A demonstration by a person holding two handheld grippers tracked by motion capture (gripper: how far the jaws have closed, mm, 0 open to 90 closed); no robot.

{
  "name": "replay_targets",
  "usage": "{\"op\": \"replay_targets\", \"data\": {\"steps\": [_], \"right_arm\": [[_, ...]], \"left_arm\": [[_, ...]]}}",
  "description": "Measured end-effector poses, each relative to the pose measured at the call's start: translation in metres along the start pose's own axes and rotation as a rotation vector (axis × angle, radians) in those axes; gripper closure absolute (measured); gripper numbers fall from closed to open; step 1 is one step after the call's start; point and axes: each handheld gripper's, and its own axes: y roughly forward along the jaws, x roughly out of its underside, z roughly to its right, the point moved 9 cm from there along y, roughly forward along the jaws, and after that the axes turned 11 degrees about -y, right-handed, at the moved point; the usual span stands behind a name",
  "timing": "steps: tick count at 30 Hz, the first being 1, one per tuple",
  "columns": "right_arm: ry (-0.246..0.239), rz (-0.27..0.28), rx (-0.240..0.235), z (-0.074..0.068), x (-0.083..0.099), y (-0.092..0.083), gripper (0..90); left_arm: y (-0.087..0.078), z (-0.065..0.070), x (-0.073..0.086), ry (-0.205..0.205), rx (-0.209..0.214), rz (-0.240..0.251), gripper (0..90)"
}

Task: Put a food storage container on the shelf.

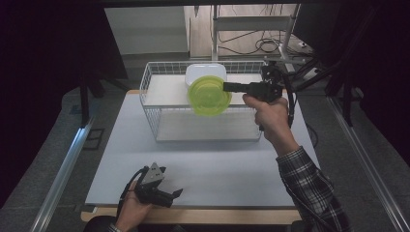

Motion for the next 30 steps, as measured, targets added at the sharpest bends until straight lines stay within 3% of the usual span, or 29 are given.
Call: {"op": "replay_targets", "data": {"steps": [7, 14, 30], "right_arm": [[-0.006, 0.027, 0.02, -0.002, -0.023, 0.006, 81.7], [0.009, 0.057, 0.053, 0.005, -0.04, 0.011, 81.7], [0.048, 0.103, 0.163, 0.036, -0.064, 0.033, 81.6]], "left_arm": [[0.0, 0.0, 0.0, 0.003, 0.002, -0.002, 2.2], [0.0, 0.0, 0.0, 0.0, 0.005, -0.002, 2.2], [-0.001, 0.0, 0.0, -0.003, 0.004, 0.004, 2.2]]}}
